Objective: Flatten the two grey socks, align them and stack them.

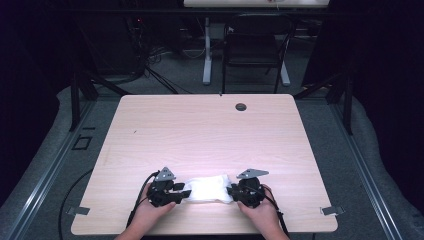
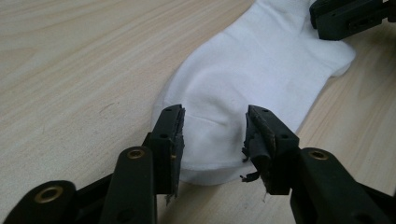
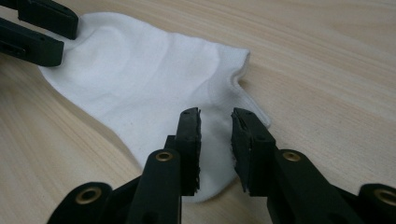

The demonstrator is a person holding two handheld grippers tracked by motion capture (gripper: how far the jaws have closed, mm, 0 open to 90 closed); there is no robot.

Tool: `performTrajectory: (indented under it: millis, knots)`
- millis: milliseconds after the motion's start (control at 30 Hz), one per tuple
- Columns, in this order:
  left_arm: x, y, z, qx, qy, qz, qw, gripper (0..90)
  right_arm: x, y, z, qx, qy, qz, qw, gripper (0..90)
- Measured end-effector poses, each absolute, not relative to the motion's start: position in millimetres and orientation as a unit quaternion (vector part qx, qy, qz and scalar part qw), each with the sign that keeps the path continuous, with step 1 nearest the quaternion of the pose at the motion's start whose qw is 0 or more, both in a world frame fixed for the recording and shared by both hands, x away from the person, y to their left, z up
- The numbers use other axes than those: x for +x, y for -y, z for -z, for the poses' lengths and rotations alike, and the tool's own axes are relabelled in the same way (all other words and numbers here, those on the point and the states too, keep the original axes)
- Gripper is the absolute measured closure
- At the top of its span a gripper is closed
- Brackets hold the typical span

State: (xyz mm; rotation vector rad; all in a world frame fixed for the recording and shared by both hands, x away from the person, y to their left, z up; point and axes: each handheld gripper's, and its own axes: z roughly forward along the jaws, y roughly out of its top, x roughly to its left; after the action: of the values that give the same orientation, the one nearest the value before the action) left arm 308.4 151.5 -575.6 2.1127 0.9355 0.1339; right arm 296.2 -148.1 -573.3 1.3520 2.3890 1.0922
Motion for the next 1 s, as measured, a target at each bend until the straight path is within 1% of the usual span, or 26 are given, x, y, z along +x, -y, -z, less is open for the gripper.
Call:
performTrajectory:
  millis: [200, 333, 533, 700, 1000]
  knots:
    - [305, -157, 566, 0.829, -0.369, -0.058, 0.415, 51.1, 290, 149, 563, 0.441, -0.802, -0.388, 0.111, 63.5]
    - [302, -162, 559, 0.82, -0.375, -0.056, 0.429, 48.3, 285, 150, 555, 0.43, -0.799, -0.402, 0.125, 60.0]
    - [298, -171, 550, 0.811, -0.377, -0.067, 0.442, 46.5, 279, 156, 547, 0.417, -0.796, -0.415, 0.14, 53.2]
    - [300, -180, 549, 0.807, -0.384, -0.073, 0.444, 45.9, 278, 167, 544, 0.423, -0.787, -0.424, 0.148, 50.9]
    - [307, -198, 552, 0.792, -0.41, -0.082, 0.445, 45.6, 277, 179, 548, 0.438, -0.78, -0.419, 0.154, 49.8]
